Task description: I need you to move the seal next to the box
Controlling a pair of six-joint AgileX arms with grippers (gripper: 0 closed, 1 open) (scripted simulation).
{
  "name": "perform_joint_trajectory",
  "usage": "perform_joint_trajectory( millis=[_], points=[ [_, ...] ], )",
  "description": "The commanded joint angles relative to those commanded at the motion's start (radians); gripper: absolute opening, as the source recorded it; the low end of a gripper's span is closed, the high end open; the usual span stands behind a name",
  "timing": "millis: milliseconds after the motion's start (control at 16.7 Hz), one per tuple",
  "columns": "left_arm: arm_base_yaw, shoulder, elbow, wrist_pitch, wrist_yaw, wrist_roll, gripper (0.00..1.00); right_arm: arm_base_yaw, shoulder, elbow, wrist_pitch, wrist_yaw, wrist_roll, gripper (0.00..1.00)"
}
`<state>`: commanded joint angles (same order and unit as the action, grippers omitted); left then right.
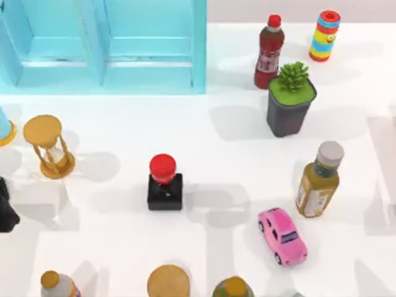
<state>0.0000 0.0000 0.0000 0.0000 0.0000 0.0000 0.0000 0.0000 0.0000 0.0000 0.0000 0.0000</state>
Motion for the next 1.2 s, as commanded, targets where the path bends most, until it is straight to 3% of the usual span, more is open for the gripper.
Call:
perform_joint_trajectory(
  millis=[300,540,1200],
  points=[
    [0.0,0.0,0.0,0.0,0.0,0.0,1.0,0.02,0.054,0.053,-0.033,0.004,0.021,1.0],
    [0.0,0.0,0.0,0.0,0.0,0.0,1.0,0.093,0.25,0.25,-0.155,0.019,0.096,1.0],
    [0.0,0.0,0.0,0.0,0.0,0.0,1.0,0.461,1.232,1.263,-0.764,0.084,0.468,1.0]
  ],
)
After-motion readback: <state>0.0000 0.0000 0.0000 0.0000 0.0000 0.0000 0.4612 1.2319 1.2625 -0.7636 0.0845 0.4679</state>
